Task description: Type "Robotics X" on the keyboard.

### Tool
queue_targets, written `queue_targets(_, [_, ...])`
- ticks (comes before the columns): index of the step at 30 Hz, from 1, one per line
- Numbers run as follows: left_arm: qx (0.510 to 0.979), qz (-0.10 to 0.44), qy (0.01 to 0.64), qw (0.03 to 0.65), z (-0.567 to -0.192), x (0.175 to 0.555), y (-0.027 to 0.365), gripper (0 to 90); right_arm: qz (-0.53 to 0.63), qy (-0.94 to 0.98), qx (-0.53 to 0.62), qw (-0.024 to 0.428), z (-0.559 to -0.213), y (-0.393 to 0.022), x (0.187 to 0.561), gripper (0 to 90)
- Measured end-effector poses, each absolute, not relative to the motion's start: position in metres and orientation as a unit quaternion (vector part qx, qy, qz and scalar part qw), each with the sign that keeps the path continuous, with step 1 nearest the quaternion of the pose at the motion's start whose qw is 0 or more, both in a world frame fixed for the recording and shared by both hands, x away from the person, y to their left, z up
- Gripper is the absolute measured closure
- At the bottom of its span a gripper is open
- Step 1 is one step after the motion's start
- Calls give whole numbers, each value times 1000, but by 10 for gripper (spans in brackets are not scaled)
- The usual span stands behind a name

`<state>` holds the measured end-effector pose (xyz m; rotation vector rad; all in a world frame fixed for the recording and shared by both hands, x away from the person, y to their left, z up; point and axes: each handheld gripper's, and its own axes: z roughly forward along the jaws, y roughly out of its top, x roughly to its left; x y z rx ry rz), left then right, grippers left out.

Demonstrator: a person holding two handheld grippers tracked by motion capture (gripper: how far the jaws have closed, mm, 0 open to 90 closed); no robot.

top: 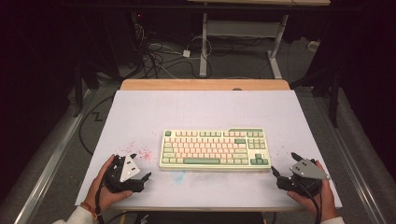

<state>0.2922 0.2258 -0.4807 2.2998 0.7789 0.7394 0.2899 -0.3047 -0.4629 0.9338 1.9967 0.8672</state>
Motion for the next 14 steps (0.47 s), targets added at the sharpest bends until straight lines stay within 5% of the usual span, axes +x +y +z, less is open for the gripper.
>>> queue_targets(14, [867,270,290,301,-481,297,224,168,331,781,371,378,-465,-307,290,187])
